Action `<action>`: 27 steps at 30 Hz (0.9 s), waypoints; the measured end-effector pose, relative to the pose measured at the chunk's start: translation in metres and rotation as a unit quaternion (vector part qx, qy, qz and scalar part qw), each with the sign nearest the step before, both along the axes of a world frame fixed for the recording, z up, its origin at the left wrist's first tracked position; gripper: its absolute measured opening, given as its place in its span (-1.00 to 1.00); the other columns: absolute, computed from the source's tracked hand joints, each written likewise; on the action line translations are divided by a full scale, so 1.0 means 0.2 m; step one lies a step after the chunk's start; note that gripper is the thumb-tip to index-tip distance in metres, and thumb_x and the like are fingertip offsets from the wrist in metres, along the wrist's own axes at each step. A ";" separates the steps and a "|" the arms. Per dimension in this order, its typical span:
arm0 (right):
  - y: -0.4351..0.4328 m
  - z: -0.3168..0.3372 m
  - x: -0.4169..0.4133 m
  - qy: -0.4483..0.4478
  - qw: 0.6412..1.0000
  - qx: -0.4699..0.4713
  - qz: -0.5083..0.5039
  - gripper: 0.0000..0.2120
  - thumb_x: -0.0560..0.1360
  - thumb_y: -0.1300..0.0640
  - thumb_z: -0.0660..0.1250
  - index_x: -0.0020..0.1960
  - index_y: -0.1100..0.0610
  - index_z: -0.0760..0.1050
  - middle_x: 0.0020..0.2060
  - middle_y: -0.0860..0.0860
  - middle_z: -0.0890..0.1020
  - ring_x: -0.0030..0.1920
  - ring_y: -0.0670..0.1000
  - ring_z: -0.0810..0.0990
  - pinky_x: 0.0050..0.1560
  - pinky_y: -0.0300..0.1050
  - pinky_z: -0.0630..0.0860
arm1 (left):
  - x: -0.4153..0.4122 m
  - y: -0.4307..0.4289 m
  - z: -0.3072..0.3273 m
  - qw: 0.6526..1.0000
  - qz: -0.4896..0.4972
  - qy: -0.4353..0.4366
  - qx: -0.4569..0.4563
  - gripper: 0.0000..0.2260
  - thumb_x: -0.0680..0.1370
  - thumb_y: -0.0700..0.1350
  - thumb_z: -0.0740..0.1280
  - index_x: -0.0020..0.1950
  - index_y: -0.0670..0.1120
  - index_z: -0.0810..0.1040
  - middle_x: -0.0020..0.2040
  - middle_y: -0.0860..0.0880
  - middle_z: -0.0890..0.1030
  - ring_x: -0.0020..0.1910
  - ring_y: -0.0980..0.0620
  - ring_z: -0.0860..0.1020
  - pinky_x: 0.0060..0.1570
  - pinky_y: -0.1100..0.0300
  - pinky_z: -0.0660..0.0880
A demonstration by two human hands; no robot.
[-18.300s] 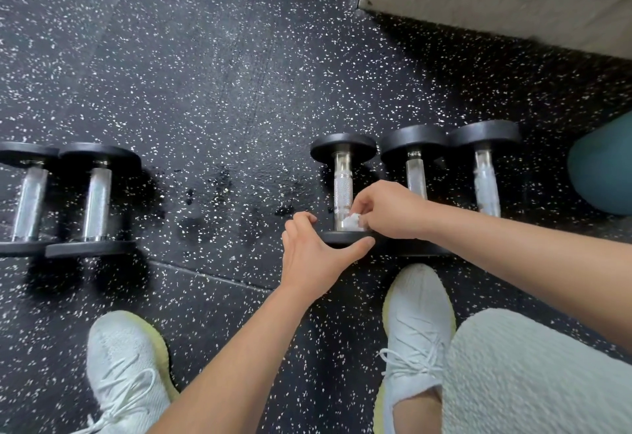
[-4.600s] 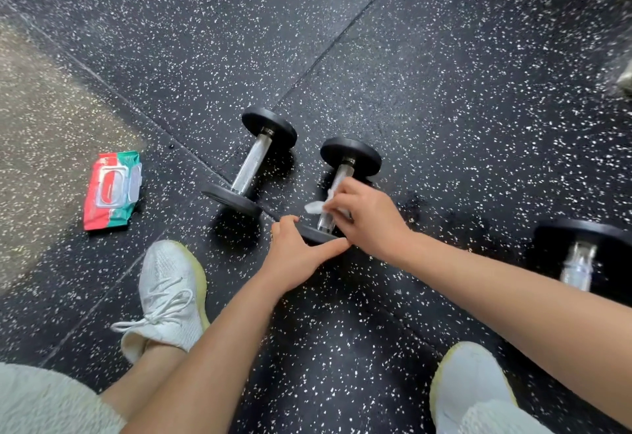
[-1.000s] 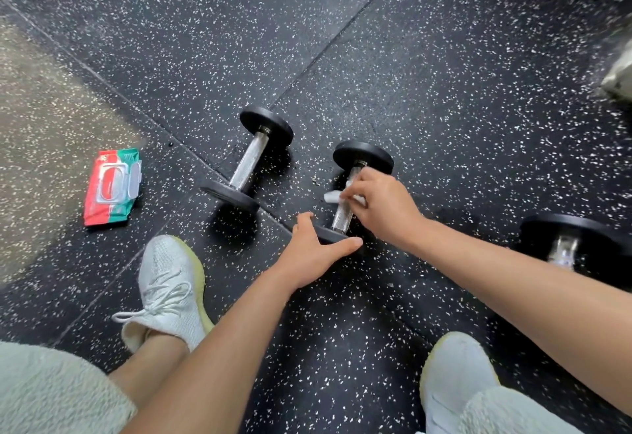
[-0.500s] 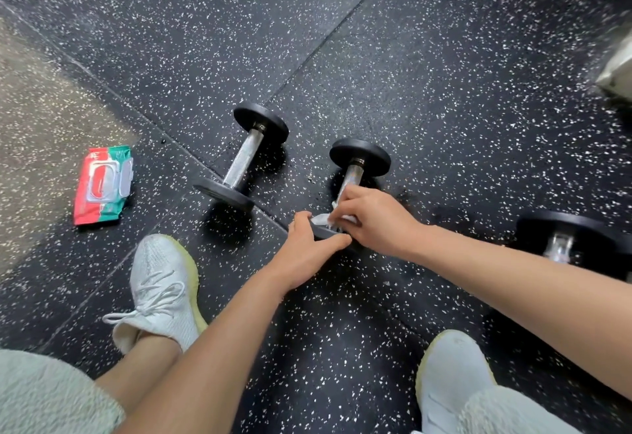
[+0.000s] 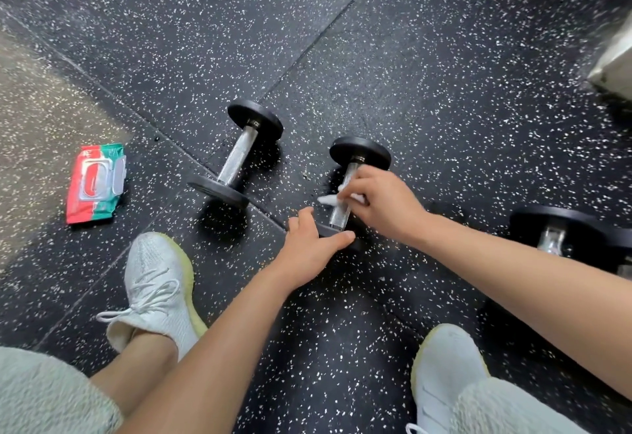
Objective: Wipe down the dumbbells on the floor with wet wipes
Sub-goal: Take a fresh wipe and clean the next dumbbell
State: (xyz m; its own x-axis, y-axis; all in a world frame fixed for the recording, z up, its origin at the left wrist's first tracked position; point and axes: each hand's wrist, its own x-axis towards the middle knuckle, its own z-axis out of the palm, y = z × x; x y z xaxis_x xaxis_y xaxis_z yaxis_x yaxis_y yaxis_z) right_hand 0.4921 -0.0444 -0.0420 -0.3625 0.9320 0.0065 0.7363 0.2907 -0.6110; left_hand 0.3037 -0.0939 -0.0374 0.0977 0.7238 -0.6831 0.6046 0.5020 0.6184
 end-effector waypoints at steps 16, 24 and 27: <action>0.02 -0.02 -0.02 -0.024 0.994 0.044 -0.100 -0.88 0.54 0.11 0.44 0.03 0.04 0.72 -0.08 -0.04 0.58 -0.16 0.06 0.60 -0.19 -0.03 0.55 | 0.00 0.01 -0.02 1.000 0.006 -0.003 -0.005 0.04 0.43 0.33 0.52 0.69 0.01 0.00 0.62 -0.01 0.09 0.60 -0.11 0.18 0.56 -0.16 0.22; -0.02 0.01 0.02 -0.028 0.999 0.022 0.021 -0.88 0.51 0.13 0.45 0.02 0.00 0.72 -0.06 -0.09 0.59 -0.12 0.03 0.62 -0.16 -0.01 0.57 | 0.03 0.01 -0.02 1.000 -0.001 0.025 0.006 0.05 0.39 0.32 0.56 0.67 0.01 0.05 0.59 -0.05 0.15 0.60 -0.13 0.17 0.55 -0.16 0.24; 0.06 0.00 0.02 -0.032 0.996 0.032 -0.076 -0.87 0.53 0.13 0.44 0.05 0.03 0.73 -0.07 -0.07 0.59 -0.12 0.06 0.62 -0.14 -0.04 0.55 | 0.02 0.01 -0.01 1.000 0.003 0.018 -0.005 0.07 0.38 0.33 0.56 0.67 0.02 0.03 0.59 -0.04 0.14 0.60 -0.12 0.16 0.56 -0.16 0.21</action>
